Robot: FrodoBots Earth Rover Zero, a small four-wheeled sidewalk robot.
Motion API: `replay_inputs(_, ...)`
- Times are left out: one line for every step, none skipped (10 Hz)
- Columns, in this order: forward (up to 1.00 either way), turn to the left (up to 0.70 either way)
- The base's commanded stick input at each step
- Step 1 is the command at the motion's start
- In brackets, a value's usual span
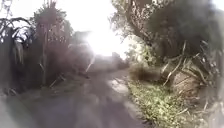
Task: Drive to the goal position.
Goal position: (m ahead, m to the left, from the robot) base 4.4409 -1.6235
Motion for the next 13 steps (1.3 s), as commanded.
replay_inputs(0.5,0.0)
replay_inputs(0.5,0.0)
replay_inputs(0.5,0.0)
replay_inputs(0.5,0.0)
replay_inputs(0.5,0.0)
replay_inputs(0.5,0.0)
replay_inputs(0.5,0.0)
replay_inputs(0.5,0.0)
replay_inputs(0.5,0.0)
replay_inputs(0.5,0.0)
replay_inputs(0.5,0.0)
replay_inputs(0.5,0.0)
replay_inputs(0.5,0.0)
